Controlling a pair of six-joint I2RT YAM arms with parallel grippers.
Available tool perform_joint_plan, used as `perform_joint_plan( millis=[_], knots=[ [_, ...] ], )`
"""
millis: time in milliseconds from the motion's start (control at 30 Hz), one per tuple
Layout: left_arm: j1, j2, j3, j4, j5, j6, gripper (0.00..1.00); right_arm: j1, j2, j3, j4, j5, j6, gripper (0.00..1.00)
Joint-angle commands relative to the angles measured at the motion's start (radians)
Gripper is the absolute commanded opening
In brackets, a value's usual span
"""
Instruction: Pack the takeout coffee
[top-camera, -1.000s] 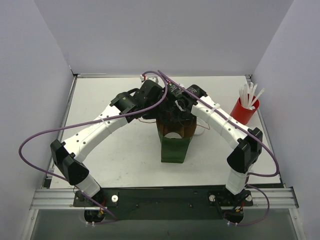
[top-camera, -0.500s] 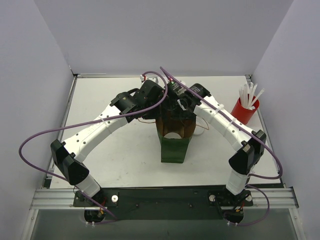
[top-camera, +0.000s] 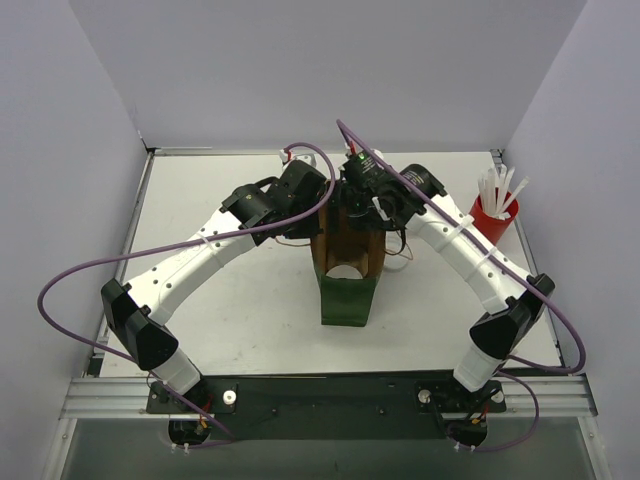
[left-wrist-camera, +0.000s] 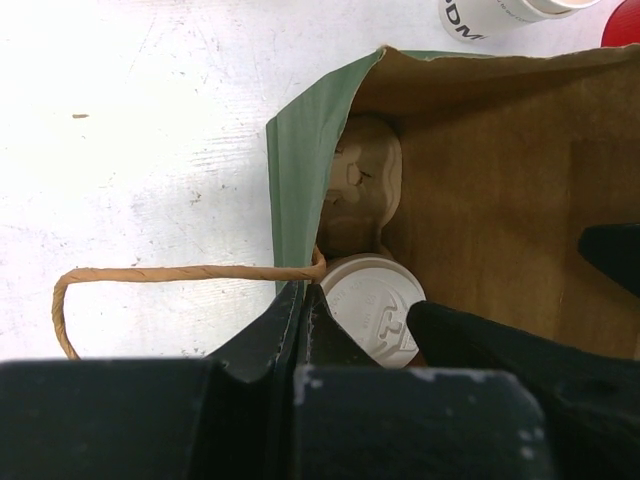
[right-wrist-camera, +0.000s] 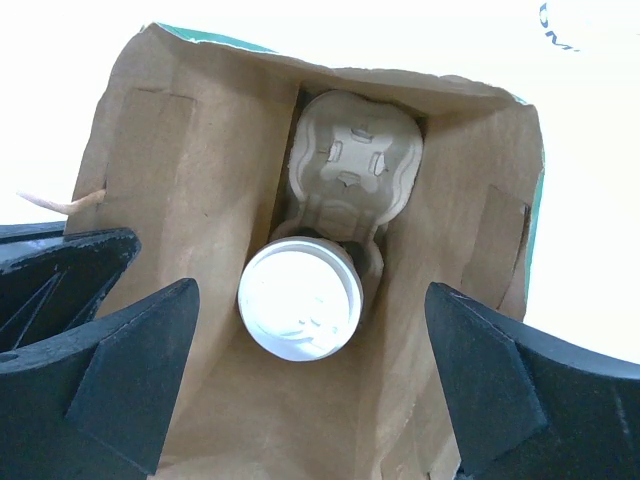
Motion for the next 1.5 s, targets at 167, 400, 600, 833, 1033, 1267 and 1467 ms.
perform_joint_plan(
  millis=[167,400,600,833,1033,1267,1467],
  knots=[
    [-0.001,-0.021,0.020,-0.013,-0.034,-0.001,0.00,0.004,-0.073,0.034,-0.027,0.024,0.016,0.90],
    [0.005,-0.030,0.014,-0.016,-0.043,-0.002,0.00,0.003,-0.109,0.031,-0.015,0.040,0.020,0.90],
    [0.010,-0.036,0.007,-0.018,-0.043,-0.002,0.00,0.000,-0.133,0.032,-0.003,0.047,0.023,0.90],
    [0.016,-0.041,0.007,-0.018,-0.046,0.002,0.00,-0.006,-0.173,0.023,0.007,0.070,0.028,0.90],
    [0.020,-0.050,0.000,-0.023,-0.052,0.004,0.00,-0.020,-0.227,0.002,0.037,0.098,0.034,0.90],
    [0.031,-0.061,-0.002,-0.024,-0.052,0.009,0.00,-0.109,-0.257,-0.064,0.047,0.116,0.037,0.90],
    [0.043,-0.069,-0.008,-0.023,-0.045,0.016,0.00,-0.251,-0.287,-0.185,0.094,0.124,0.025,0.90]
  ],
)
